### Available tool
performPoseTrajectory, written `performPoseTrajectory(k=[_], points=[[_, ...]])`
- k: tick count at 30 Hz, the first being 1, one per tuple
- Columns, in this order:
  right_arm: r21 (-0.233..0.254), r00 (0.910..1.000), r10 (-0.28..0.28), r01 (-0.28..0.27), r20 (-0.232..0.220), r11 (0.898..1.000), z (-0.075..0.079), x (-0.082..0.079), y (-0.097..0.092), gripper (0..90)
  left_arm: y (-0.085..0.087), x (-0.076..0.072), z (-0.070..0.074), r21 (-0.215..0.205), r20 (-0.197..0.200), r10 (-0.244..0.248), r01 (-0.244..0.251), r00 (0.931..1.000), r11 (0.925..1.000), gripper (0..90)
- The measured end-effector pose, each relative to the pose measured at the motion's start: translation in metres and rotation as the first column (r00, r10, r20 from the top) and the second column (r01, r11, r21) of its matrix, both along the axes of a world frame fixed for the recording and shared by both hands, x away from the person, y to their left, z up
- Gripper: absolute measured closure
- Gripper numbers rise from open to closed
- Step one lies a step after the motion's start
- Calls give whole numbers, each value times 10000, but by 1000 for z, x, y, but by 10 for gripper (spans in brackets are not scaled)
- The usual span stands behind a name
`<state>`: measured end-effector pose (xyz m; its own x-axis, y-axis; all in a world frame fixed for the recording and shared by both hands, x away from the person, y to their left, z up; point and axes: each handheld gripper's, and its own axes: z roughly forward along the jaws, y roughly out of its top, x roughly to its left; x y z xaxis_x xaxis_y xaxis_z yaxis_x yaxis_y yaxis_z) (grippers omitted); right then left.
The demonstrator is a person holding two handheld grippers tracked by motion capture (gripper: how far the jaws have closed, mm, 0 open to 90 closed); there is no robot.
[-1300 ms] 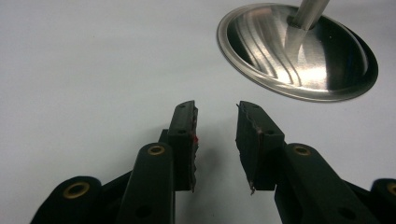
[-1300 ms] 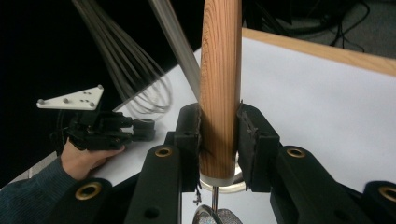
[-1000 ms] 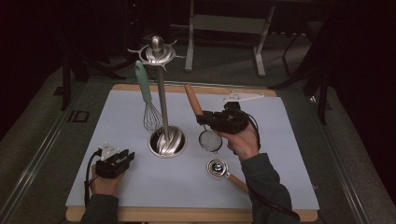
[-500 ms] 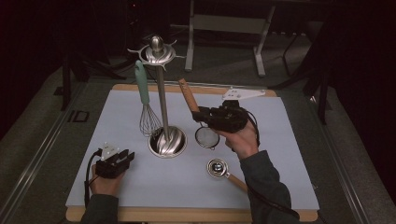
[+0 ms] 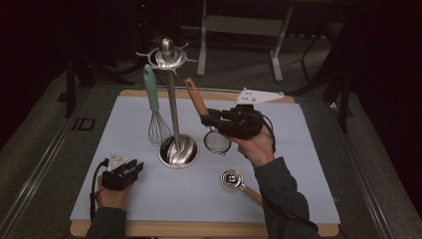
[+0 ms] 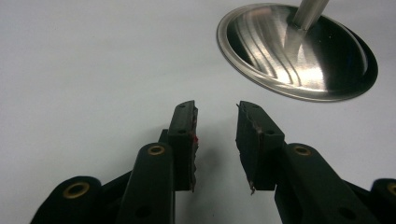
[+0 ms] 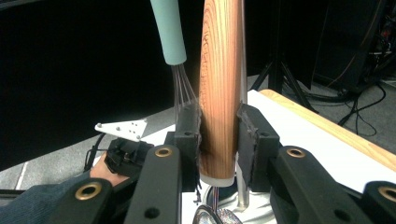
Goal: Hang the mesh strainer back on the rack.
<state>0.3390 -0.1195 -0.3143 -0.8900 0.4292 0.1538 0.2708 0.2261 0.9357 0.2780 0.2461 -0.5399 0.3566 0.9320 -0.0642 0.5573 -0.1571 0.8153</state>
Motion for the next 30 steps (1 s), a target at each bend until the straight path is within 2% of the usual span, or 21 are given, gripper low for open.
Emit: performPoseTrajectory(k=[10, 15, 30], points=[[479, 9984, 315, -337, 460, 9983, 16, -7, 4, 713, 0, 0, 0, 14, -16, -25, 25, 10000, 10000, 682], [444, 9966, 494, -524, 667, 9976, 22, -10, 7, 713, 0, 0, 0, 17, -8, -7, 7, 10000, 10000, 682], [347, 9949, 779, -803, 642, 9962, 25, -12, 22, 714, 0, 0, 0, 0, -14, -4, 4, 10000, 10000, 681]])
